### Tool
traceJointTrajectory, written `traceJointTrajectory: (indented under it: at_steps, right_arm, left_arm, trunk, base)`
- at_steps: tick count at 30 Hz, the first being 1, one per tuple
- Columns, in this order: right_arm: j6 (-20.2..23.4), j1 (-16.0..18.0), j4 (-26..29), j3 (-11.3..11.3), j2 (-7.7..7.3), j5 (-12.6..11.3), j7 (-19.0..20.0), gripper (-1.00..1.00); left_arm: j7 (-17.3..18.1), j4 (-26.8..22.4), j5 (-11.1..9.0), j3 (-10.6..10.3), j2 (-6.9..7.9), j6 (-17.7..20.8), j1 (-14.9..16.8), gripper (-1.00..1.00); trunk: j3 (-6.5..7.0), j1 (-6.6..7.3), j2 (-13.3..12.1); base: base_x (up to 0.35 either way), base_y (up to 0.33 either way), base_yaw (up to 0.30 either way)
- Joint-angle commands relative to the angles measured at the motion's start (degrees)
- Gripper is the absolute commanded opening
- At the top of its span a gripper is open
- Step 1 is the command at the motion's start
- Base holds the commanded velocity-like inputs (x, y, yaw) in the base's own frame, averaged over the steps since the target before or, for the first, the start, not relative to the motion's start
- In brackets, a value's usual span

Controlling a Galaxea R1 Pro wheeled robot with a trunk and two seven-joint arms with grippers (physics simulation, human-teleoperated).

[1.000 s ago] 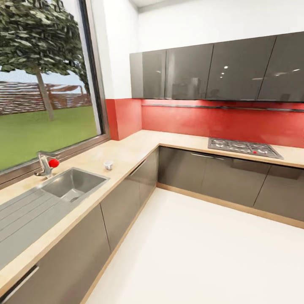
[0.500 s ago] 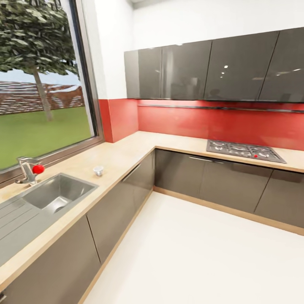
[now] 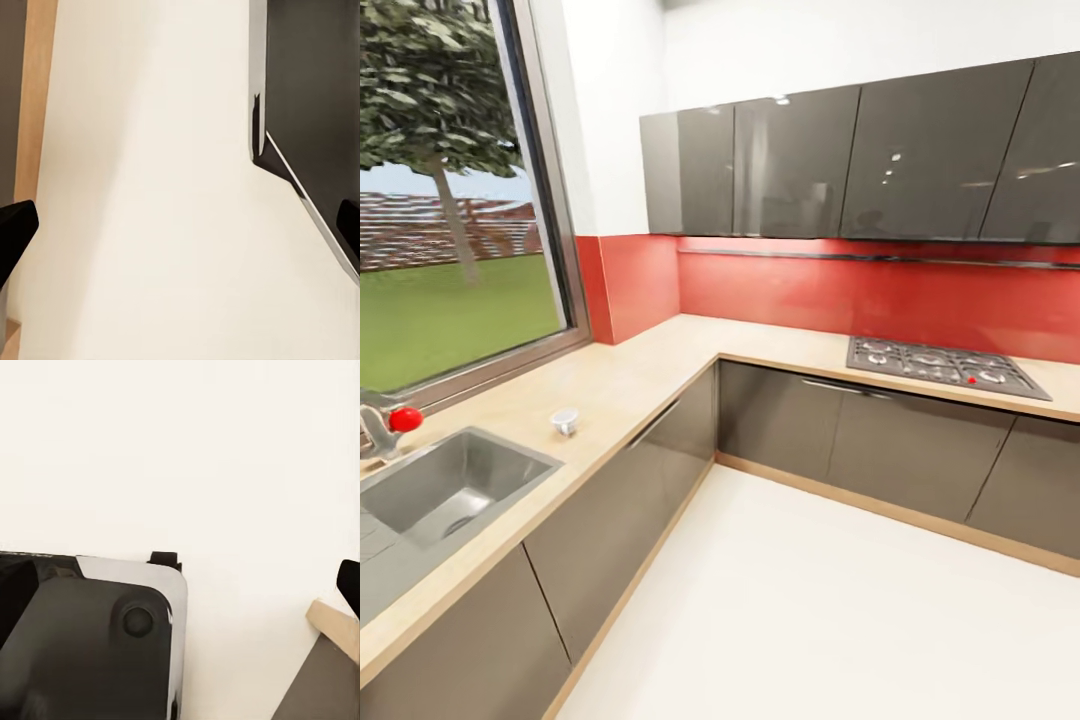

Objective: Set up a coffee station on the kitchen countertop: keep the coffee maker on the countertop, move the bottle of coffee from the kitchen shelf to the counter next to the coffee maker, place a paper coffee filter on top of the coffee maker, put the saucer next to the coffee maker with the coffee cup on the saucer, and place the electric kettle next to the coffee maker.

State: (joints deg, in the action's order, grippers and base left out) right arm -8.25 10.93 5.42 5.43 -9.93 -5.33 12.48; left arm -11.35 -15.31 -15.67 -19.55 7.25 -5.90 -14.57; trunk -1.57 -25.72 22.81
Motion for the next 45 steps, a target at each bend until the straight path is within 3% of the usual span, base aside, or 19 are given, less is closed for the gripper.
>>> traceJointTrajectory:
  at_steps: [1,45]
  right_arm:
    - [-0.2,0.1,-0.1,0.5,-0.02,-0.6,0.2,1.0]
    - [-0.2,0.1,-0.1,0.5,-0.01,-0.6,0.2,1.0]
  left_arm:
    - [-0.3,-0.1,-0.5,-0.5,0.05,-0.1,0.0,1.0]
    - [-0.4,-0.1,-0.6,-0.5,0.05,-0.2,0.0,1.0]
  trunk:
    - [-0.11,-0.07,0.1]
    - [-0.11,-0.07,0.1]
  base:
    - [0.305,-0.15,0.0]
    - [0.315,-0.123,0.0]
